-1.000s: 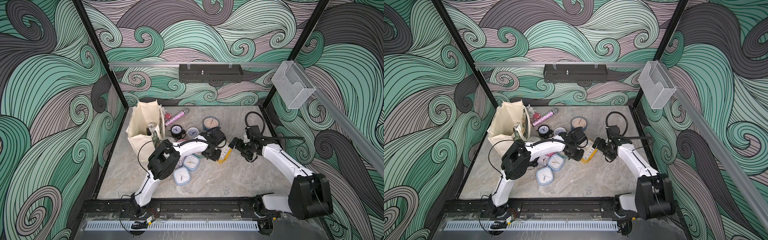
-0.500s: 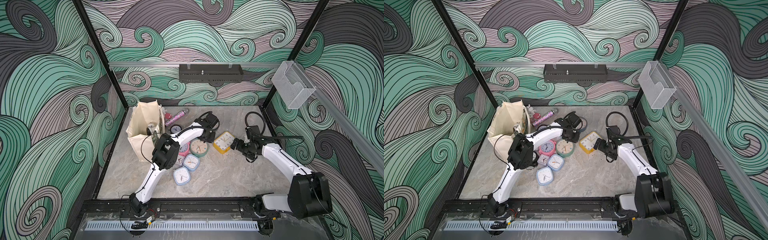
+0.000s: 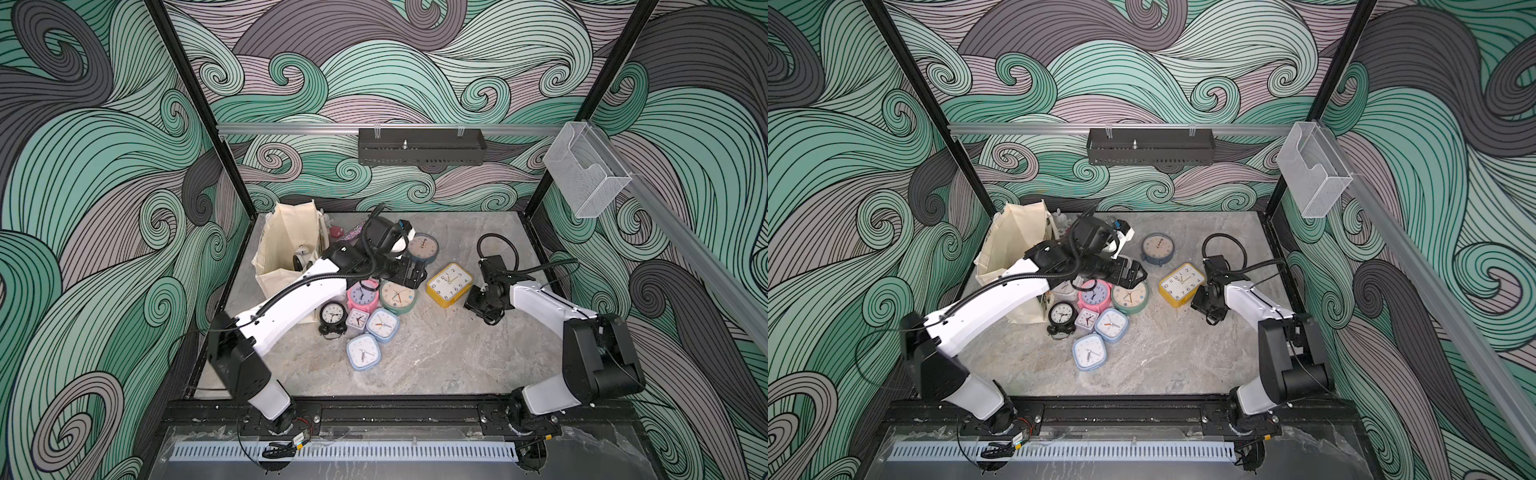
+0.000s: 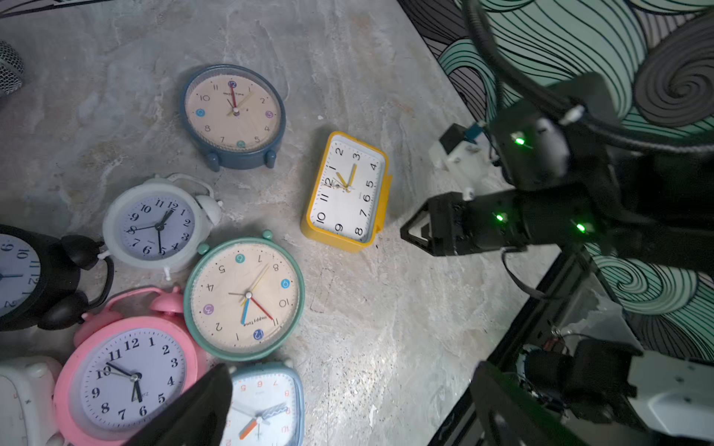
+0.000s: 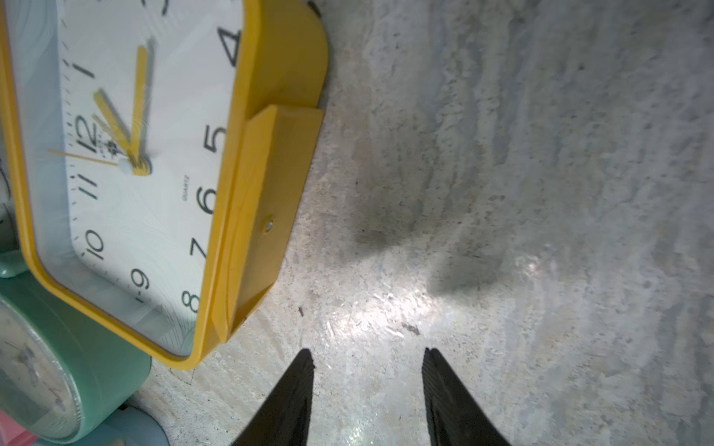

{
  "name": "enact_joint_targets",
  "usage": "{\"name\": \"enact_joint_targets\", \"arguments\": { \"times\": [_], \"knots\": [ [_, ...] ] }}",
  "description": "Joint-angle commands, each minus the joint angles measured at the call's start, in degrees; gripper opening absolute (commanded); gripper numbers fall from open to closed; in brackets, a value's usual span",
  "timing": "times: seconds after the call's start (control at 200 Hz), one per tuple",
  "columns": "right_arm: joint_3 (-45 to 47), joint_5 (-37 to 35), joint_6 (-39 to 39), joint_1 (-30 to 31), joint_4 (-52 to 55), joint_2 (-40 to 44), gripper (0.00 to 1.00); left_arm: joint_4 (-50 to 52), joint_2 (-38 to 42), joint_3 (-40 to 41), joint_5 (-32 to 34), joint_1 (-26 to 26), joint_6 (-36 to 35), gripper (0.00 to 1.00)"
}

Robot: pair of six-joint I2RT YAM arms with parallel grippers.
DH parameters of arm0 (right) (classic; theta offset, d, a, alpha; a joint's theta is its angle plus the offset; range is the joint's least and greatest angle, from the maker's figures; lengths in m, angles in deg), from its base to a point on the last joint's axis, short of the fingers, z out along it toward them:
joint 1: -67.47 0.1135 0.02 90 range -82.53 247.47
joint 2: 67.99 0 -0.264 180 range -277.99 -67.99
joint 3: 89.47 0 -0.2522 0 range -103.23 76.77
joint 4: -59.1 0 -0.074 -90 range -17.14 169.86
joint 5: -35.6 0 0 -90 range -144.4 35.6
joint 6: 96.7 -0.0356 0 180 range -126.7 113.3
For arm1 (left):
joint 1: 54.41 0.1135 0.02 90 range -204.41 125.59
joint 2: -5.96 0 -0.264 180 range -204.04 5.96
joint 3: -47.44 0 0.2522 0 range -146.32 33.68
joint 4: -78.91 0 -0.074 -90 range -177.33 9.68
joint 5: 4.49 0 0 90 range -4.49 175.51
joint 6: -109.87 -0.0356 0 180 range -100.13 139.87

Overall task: Put the alarm clock into the canvas bag
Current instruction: Move the alarm to the center of the board.

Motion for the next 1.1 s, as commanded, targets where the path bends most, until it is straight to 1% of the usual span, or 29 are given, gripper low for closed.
{"name": "enact_joint_targets", "arguments": {
  "times": [0.0,0.14,0.245,0.305,0.43,0.485,0.56,0.615,0.725,0.74,0.871,0.976,1.096],
  "knots": [
    [-3.21,-2.67,-0.82,2.29,-1.60,-2.93,0.46,-4.30,4.56,6.11,-1.95,-0.09,-2.63,0.99],
    [-5.57,-3.29,-1.35,3.68,-1.90,-5.83,0.46,-4.10,12.10,10.79,1.42,0.68,-3.20,0.99],
    [-8.27,-3.53,-1.26,5.93,-2.79,-7.99,0.49,-5.12,14.99,13.08,3.47,1.52,-3.13,0.99],
    [-10.41,-4.18,-0.72,7.56,-3.63,-9.76,0.54,-5.20,15.41,13.44,4.07,2.01,-2.95,0.99],
    [-16.05,-6.46,2.04,10.23,-1.24,-13.68,0.69,-4.79,14.72,13.34,4.46,2.64,-2.52,0.99],
    [-17.52,-6.55,3.01,10.44,0.35,-14.41,0.72,-4.57,14.38,13.32,4.42,2.72,-2.51,0.99],
    [-17.46,-7.60,3.83,10.35,2.87,-13.26,0.75,-3.59,14.28,13.23,4.82,2.90,-2.62,0.99],
    [-15.92,-7.64,4.52,10.36,3.30,-11.37,0.80,-3.10,14.74,13.71,5.75,2.94,-2.36,0.99],
    [-14.43,-7.69,7.80,10.40,5.41,-8.70,0.98,-3.65,16.26,16.09,6.22,3.32,-3.23,0.99],
    [-14.41,-7.76,8.52,10.36,5.70,-8.55,1.00,-3.69,16.41,16.32,6.14,3.34,-3.42,0.99],
    [-16.43,-11.23,15.09,10.19,9.19,-9.95,1.00,-3.92,17.46,17.51,3.40,3.78,-4.44,0.99],
    [-18.86,-11.71,18.76,9.51,10.22,-12.72,1.00,-5.82,18.00,18.87,-0.42,3.87,-4.32,0.99],
    [-20.80,-10.24,21.42,9.26,8.82,-15.37,1.00,-8.13,18.22,20.22,-4.05,3.87,-4.55,0.99]
  ]
}}
